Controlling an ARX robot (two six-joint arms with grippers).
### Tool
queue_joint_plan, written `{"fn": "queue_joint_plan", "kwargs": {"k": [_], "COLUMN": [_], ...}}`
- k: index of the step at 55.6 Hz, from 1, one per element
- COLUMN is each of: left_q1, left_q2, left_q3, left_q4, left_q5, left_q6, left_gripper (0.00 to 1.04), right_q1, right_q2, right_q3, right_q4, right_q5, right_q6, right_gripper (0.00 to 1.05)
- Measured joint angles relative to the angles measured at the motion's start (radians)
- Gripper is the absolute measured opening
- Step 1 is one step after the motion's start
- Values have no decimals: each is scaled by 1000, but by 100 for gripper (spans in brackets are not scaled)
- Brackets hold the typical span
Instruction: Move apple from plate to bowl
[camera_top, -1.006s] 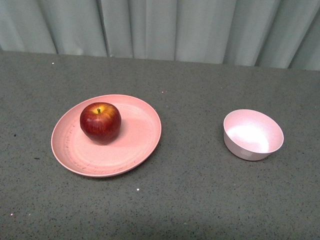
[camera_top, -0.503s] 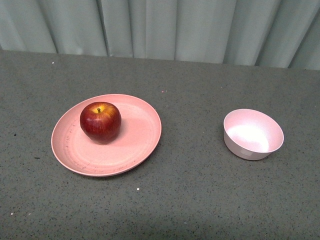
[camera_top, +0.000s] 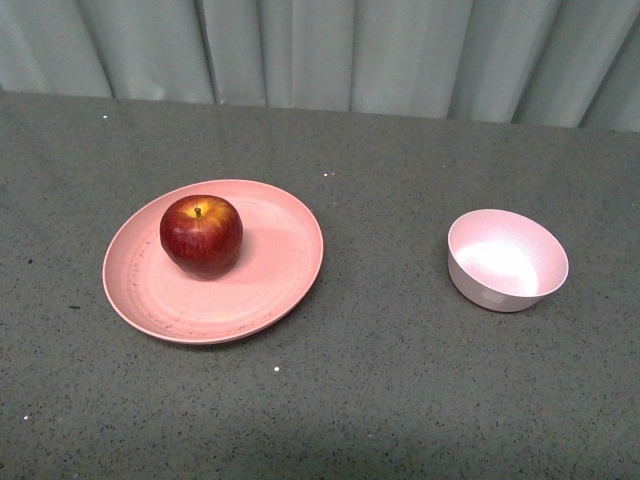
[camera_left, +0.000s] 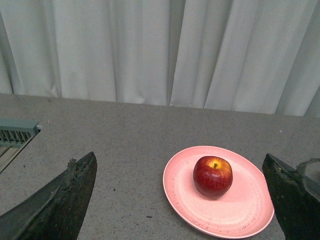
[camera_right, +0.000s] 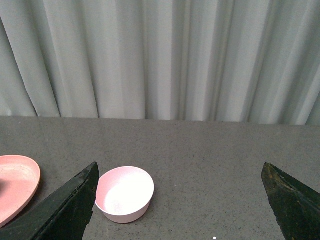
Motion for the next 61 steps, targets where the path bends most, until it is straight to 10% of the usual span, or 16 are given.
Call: {"fn": "queue_joint_plan", "kwargs": {"k": [27, 47, 61], "left_q1": [0, 0, 0], "left_q2": [0, 0, 0], "left_q3": [0, 0, 0], "left_q4": [0, 0, 0], "left_q5": [0, 0, 0], "left_q6": [0, 0, 0], "left_gripper": [98, 98, 98], "right_q1": [5, -76, -36], "right_q2": [14, 961, 1467], "right_q3": [0, 200, 495], "right_q4": [14, 492, 411], "right_q5": [47, -66, -106], "right_q6": [-55, -216, -249], "right_gripper": [95, 95, 95]}}
